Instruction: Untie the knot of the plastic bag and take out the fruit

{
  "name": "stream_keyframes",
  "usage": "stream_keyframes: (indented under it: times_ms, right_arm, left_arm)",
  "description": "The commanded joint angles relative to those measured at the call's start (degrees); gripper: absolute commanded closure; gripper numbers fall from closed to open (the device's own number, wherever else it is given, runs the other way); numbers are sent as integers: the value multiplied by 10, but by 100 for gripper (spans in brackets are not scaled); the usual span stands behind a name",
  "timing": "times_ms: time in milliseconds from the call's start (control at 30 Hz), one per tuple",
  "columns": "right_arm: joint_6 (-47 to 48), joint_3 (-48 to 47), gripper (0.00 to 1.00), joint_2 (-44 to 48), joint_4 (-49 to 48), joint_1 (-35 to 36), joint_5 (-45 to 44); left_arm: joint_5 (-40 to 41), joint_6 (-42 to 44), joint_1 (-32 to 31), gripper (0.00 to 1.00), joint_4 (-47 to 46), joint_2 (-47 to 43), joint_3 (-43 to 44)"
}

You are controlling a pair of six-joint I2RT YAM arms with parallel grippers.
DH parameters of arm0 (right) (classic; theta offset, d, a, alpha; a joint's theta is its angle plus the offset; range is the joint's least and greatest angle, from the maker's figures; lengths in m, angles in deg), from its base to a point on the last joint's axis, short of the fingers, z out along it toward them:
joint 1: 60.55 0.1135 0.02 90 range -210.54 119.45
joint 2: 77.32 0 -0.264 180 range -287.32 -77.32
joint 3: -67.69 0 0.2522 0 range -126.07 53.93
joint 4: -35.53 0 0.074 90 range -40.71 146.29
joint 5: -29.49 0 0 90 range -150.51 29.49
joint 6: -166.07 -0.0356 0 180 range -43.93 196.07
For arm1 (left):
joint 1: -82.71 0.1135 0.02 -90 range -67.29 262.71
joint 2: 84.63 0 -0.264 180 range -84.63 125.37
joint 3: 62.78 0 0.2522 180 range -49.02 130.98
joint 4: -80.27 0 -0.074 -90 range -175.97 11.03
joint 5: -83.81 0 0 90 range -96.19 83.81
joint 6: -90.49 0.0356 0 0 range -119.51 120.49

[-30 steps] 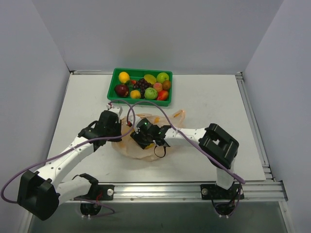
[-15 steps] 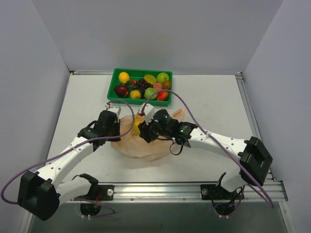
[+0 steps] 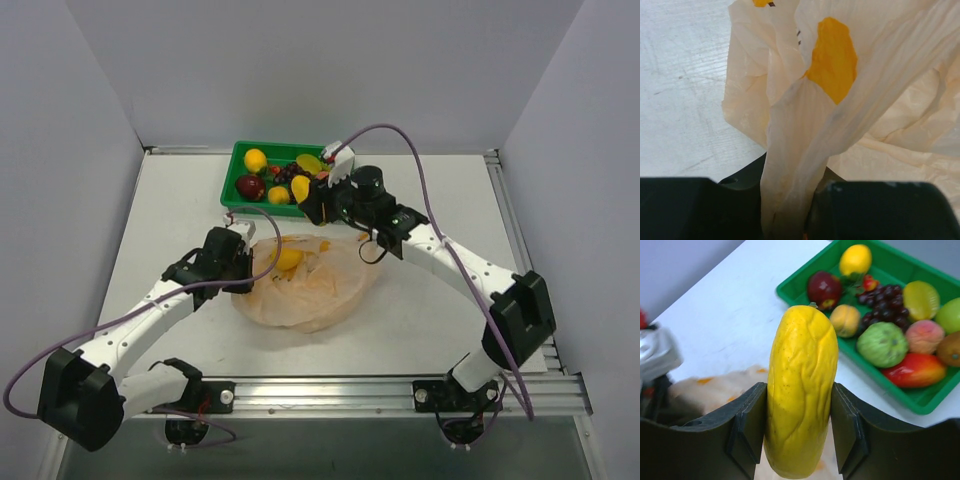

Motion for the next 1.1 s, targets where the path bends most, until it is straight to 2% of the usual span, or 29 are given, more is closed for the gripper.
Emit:
stream_keyframes:
  times_ms: [0,167,433,800,900,933,1000,1033,1067]
  right_arm:
    - [15,-61,77,-72,-50,-28,-58]
    - [29,-146,74,-181,-60,-64,-75]
    - [56,-244,70,-296,-118,-88,-139]
    - [118,-378,55,-433,-166,-93,-183]
    - [123,-409,46,-460,-173,-94,-182]
    - [124,-414,39,-470,-174,-94,-183]
    - [123,-429,32,-478,-174,-93,-183]
    - [124,-432,20,-483,-174,-94,-188]
    - [123,-434,16,-483,-174,-94,-188]
  left_arm:
    - [-52,20,-8,73,-30,6,6]
    - [-77,31,-24,73,-35,19,6]
    - [-99,41,-38,73,-36,43,10]
    - [-102,41,-37,73,-39,57,11]
    - [-100,41,-37,73,-37,59,11]
    - [-100,41,-37,73,-37,58,11]
    - [-99,41,-37,73,-37,59,11]
    - [-98,41,-37,73,-37,58,11]
    - [-97,41,-37,73,-37,59,11]
